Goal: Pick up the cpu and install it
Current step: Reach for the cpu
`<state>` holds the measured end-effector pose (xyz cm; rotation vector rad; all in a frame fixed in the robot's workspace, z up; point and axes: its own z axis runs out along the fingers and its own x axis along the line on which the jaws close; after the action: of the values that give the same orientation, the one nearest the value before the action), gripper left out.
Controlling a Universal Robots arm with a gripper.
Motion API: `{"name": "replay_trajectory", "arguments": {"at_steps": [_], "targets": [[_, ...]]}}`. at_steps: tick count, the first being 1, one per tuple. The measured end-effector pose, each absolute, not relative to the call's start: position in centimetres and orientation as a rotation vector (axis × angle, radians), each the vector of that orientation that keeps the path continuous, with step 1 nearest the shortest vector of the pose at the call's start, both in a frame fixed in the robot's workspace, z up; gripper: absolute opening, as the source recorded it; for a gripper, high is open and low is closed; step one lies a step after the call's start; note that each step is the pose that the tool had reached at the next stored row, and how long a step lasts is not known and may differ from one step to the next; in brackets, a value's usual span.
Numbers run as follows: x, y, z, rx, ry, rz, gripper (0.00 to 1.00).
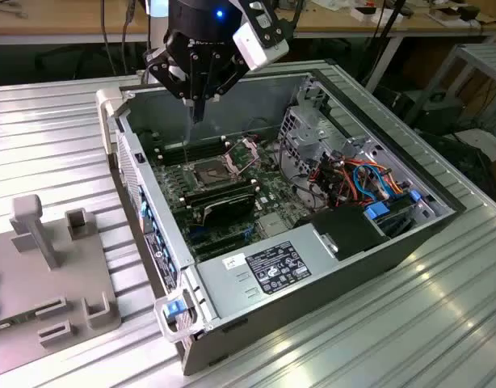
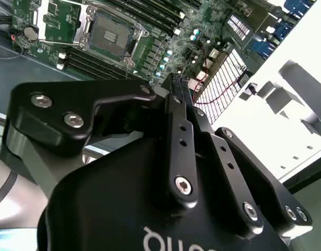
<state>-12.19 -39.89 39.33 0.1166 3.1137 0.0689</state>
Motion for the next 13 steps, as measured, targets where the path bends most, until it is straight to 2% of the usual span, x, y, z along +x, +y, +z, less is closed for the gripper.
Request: {"name": "replay_trajectory", "arguments": {"at_steps": [13], "targets": [[-12.31, -39.88, 39.33, 0.117, 3.114, 0.069, 0.11]]}}
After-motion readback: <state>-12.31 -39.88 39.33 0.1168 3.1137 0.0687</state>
